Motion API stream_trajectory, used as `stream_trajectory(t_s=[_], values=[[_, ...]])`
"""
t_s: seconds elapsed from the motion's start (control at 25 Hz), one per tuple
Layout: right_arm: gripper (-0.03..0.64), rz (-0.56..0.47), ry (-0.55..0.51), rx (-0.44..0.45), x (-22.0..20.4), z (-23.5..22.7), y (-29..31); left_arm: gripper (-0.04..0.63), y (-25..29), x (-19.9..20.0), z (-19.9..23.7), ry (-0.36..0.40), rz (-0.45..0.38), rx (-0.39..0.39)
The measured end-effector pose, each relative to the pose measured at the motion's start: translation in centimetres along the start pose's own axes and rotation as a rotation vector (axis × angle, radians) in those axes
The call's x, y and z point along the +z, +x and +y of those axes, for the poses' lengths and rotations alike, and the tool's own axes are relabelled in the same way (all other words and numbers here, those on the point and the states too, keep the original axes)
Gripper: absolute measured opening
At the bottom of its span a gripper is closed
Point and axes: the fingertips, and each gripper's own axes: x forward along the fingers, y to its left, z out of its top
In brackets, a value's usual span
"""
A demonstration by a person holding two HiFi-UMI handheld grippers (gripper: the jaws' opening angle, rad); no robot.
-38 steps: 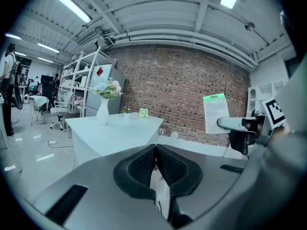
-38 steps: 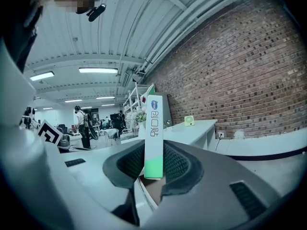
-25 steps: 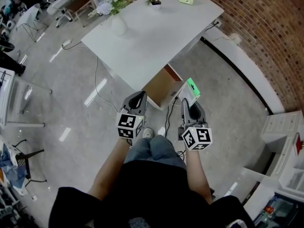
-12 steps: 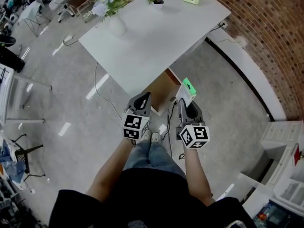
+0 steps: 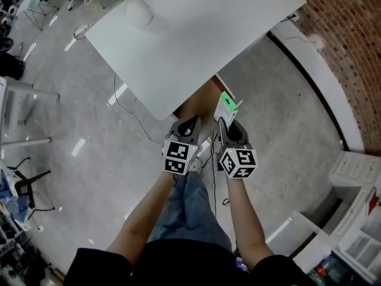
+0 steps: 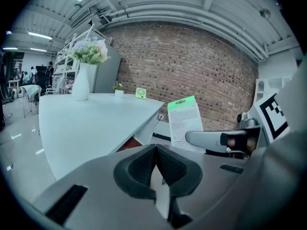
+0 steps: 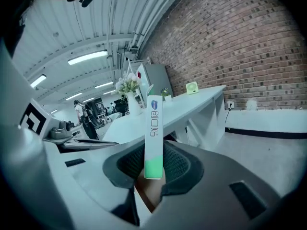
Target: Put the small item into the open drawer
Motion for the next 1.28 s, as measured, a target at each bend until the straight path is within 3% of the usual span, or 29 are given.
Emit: stream_trajectory(t_s=[0.52,0.84,1.28], values=[[0.084,0.204,0.056,0.002,-11.4,-3.6,10.3,0.021,8.8,-10.1,4.7,-0.093,0.075,0.045],[0.084,0.343,0.132,-0.013,-16.0,-4.8,14.5,0.021,11.9,-12.8,7.2,-0.150,0.113,0.073],[0.087,0.412,0.140,-0.073,-18.4,-5.8,16.0,0.021,14.1,-14.8,8.0,-0.177,0.190,0.067]])
